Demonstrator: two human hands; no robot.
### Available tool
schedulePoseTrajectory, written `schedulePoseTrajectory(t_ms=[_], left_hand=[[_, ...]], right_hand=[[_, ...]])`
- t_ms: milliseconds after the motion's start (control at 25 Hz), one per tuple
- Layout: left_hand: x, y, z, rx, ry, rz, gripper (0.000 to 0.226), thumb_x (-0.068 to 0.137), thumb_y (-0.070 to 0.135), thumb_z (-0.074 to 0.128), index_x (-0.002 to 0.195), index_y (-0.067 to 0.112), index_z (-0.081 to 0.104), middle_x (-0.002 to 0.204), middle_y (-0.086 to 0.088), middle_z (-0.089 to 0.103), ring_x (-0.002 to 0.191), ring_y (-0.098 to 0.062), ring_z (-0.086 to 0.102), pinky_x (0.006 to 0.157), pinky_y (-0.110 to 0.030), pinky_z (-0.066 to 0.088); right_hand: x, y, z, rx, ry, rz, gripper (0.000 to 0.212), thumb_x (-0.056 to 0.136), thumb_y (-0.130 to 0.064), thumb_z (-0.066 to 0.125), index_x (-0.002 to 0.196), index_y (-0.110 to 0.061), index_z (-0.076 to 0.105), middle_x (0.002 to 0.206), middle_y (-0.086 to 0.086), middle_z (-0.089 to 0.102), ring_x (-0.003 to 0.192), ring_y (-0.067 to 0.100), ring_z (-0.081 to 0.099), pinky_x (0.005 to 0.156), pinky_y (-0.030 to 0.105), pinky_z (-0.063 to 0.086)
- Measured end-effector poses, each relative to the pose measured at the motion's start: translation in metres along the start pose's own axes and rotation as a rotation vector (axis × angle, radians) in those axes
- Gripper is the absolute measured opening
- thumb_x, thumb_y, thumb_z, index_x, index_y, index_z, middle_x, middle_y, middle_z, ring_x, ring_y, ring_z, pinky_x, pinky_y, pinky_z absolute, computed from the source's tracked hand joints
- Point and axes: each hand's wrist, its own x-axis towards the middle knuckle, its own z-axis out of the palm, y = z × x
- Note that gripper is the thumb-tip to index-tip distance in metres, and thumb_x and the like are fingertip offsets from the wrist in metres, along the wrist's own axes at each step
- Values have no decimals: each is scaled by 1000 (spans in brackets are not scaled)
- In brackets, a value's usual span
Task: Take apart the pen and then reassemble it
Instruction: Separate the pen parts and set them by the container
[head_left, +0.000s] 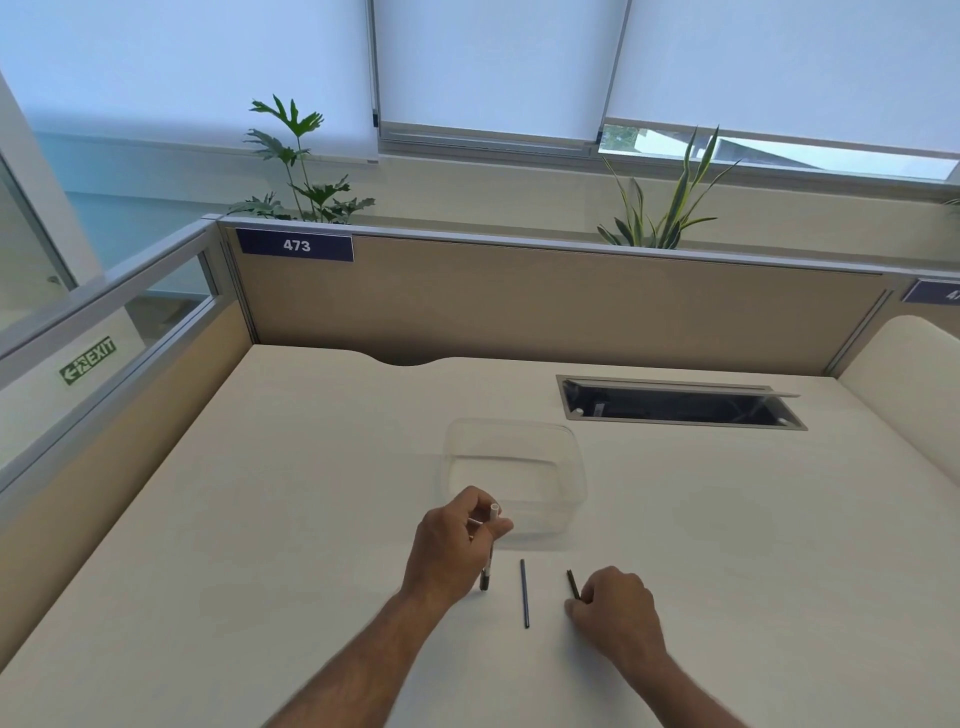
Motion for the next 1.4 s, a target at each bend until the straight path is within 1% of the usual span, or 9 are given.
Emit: schedulePoseTrajectory(t_ms=[200,320,520,720,840,960,1080,1280,1400], left_hand=[[-2,1,0,-16,1,-3,20,80,28,79,79,27,58,69,12,69,68,-2,67,58,-22,53],[0,4,0,-38,8,12,19,80,29,79,80,27,60,72,11,70,70,-2,68,60,-25,57],[2,10,4,-174,59,-59,17,80,24,80,79,24,63,74,8,71,69,-9,69,61,-29,60],[5,9,2,-469,130,-262,14,81,12,78,81,10,64,76,-14,72,66,-28,72,59,-36,62],[2,-2,-2,-528,143,-392,16,82,16,78,81,7,64,77,-16,73,67,-26,73,59,-36,61],[-6,-20,0,-298,54,-427,23,75,31,83,71,15,67,65,-1,69,61,-17,66,61,-33,56],[-19,-30,9,-101,-50,-360,27,69,45,83,68,23,66,63,11,66,61,-6,59,60,-22,46],[-36,-50,6,340,-121,-175,63,61,77,63,108,36,60,111,16,65,107,-9,58,93,-29,46],[-47,-70,0,681,-164,-126,99,63,89,43,140,26,41,147,5,45,141,-16,32,116,-40,22]], right_hand=[[-7,-2,0,-51,81,-41,26,73,-41,66,83,-18,70,80,-2,70,78,22,66,65,28,51],[-10,-9,3,156,150,-248,24,73,-39,77,91,-24,73,75,-10,69,69,9,64,68,25,52],[-16,-28,10,493,-123,-379,42,75,-30,81,114,-32,65,109,-20,67,96,3,63,76,18,53],[-8,-28,5,811,-223,-263,11,80,-9,79,85,-19,79,74,-3,75,66,11,65,67,29,54],[-3,-22,-4,1175,-295,-93,11,75,-7,81,85,-9,78,70,5,69,62,15,61,63,28,56],[3,-22,-13,1525,-275,81,14,72,-10,79,86,-7,76,74,7,70,66,18,67,62,30,60],[5,-29,-18,1676,-198,79,12,80,-6,72,93,-5,71,85,12,74,79,24,72,65,31,62],[4,-41,-26,1422,83,-144,14,86,0,72,96,-9,71,81,12,72,78,28,72,68,32,62],[4,-46,-28,1188,240,-281,23,85,-1,73,100,-19,71,79,4,75,76,24,73,70,32,63]])
